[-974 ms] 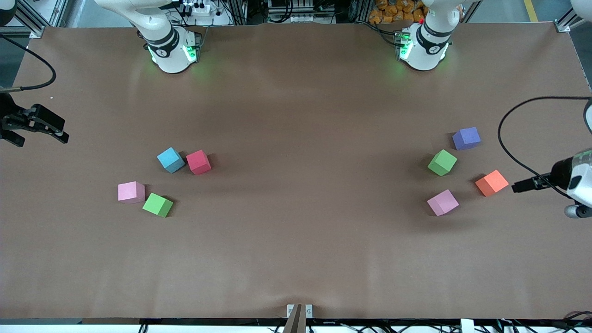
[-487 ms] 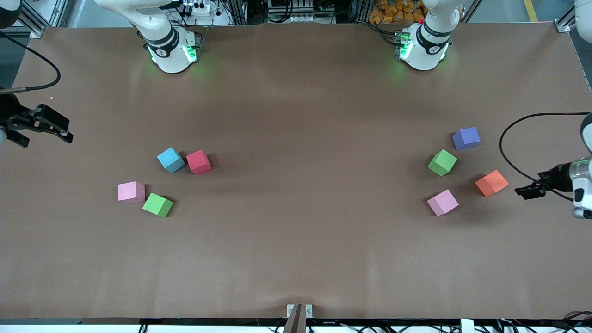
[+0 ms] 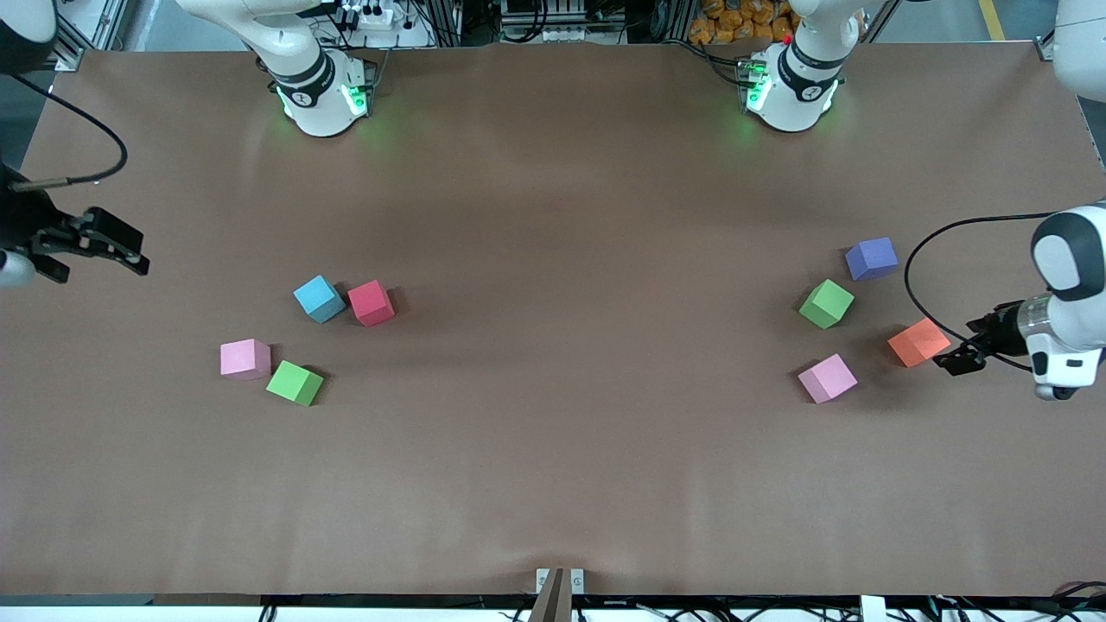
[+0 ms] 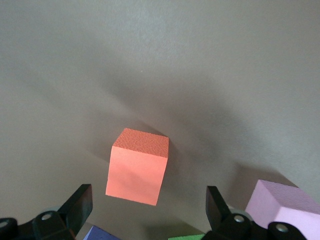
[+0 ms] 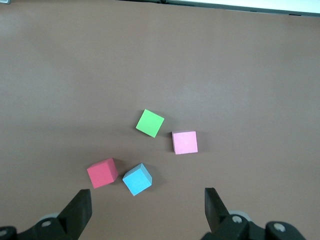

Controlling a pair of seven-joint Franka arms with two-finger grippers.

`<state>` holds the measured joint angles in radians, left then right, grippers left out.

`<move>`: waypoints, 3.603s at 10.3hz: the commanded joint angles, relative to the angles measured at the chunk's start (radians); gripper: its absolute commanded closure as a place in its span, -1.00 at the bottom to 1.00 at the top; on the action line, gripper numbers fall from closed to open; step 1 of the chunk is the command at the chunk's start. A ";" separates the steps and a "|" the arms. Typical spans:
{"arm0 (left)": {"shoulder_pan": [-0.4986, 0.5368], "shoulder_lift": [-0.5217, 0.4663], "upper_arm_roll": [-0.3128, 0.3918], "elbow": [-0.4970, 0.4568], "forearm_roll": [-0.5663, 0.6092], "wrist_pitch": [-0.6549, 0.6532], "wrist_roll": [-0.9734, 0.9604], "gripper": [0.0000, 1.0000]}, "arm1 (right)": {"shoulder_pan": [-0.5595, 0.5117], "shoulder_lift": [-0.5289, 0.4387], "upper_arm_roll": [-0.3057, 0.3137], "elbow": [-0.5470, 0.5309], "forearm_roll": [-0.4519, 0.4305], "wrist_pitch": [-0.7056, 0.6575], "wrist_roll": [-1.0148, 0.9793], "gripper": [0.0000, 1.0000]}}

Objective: Arrange blocks into number 1
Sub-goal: 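Reach the left gripper to the orange cube while the right gripper reaches the green cube, then grasp the orange cube with the left gripper while the right gripper grasps the green cube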

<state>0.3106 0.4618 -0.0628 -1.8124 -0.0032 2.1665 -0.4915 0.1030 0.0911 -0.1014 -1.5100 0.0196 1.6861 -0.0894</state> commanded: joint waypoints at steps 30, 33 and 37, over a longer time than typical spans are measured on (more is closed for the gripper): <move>-0.007 0.066 -0.008 -0.113 0.173 0.197 -0.021 -1.00 | 0.095 0.443 -0.077 -0.311 0.155 0.612 0.275 -1.00; -0.007 0.081 -0.009 -0.113 0.173 0.199 -0.019 -1.00 | 0.095 0.472 -0.077 -0.309 0.155 0.638 0.290 -1.00; -0.007 0.086 -0.008 -0.111 0.173 0.200 -0.019 -1.00 | 0.095 0.510 -0.078 -0.305 0.193 0.655 0.297 -1.00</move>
<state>0.3041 0.5457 -0.0717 -1.9298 0.1402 2.3689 -0.5047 0.1882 0.5908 -0.1696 -1.8154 0.1812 2.3288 0.2066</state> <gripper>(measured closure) 0.000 0.000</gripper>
